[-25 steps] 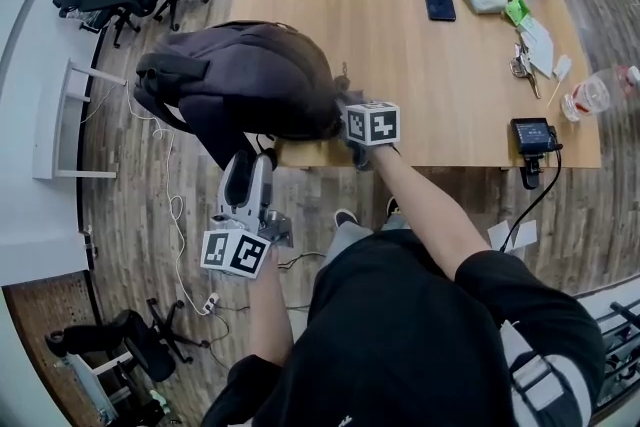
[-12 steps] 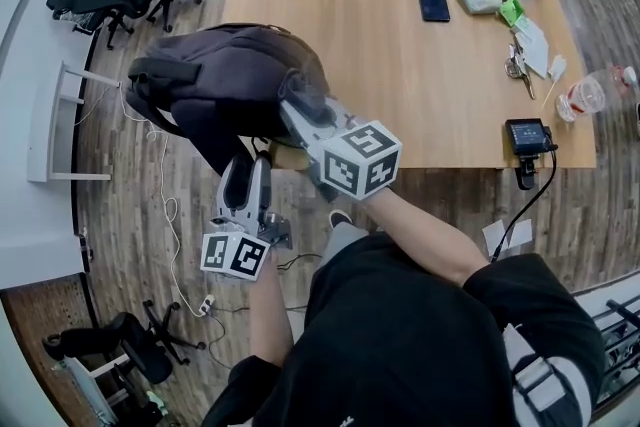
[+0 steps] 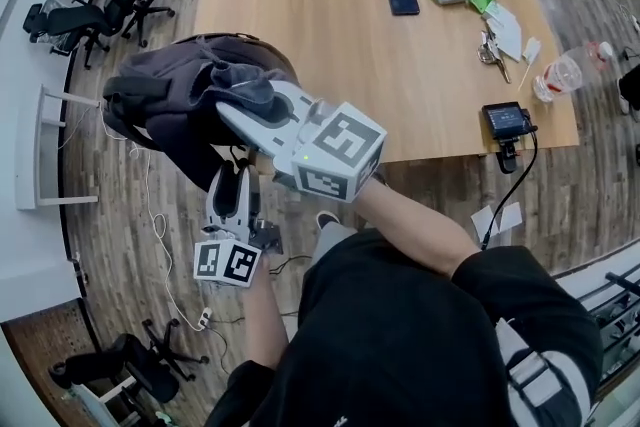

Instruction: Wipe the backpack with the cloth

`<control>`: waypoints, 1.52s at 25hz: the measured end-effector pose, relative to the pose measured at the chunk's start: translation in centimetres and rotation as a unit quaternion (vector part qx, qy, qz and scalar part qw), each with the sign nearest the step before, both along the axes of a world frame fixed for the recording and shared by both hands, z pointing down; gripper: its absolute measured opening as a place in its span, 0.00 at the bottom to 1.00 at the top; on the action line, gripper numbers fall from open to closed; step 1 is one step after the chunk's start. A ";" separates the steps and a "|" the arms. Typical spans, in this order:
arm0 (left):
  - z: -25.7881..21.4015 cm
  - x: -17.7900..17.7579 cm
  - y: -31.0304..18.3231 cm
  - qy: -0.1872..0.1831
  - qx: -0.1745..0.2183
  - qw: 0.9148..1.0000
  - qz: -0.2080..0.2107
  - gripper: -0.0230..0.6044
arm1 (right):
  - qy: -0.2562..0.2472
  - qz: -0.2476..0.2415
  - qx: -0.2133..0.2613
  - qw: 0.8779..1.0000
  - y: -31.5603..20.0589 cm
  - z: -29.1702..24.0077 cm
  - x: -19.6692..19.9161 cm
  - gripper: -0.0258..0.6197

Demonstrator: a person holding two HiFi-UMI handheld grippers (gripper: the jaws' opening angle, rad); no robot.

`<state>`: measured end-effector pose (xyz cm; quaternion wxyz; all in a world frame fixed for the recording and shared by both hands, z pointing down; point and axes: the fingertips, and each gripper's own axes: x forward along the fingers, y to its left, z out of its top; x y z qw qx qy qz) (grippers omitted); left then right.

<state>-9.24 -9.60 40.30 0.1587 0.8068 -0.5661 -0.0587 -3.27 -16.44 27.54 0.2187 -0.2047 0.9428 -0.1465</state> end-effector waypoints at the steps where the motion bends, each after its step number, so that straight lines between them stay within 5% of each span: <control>1: 0.1 0.4 0.0 -0.001 -0.001 1.000 0.006 0.38 | -0.005 -0.003 0.011 1.000 0.5 -0.3 0.4 0.09; 8: 0.9 2.9 0.6 -0.020 0.009 0.998 0.053 0.35 | 0.051 0.064 0.056 0.995 4.0 1.1 4.9 0.09; 13: -0.6 3.8 1.8 -0.021 0.043 0.995 0.090 0.12 | 0.129 0.107 0.021 0.986 6.8 4.3 7.5 0.09; 17: -0.5 4.8 3.0 -0.009 0.030 0.993 0.118 0.06 | 0.170 0.141 -0.009 0.975 10.1 8.5 9.0 0.09; 23: 2.2 5.7 4.8 -0.002 -0.024 0.990 0.140 0.06 | 0.249 0.227 -0.053 0.940 14.2 14.8 10.6 0.09; 30: 3.7 5.3 6.3 -0.004 -0.035 0.985 0.167 0.06 | 0.244 0.311 -0.084 0.914 15.3 17.1 12.0 0.09; 38: 3.9 4.9 6.7 -0.006 -0.035 0.983 0.181 0.06 | 0.239 0.315 -0.080 0.915 16.0 16.6 10.5 0.09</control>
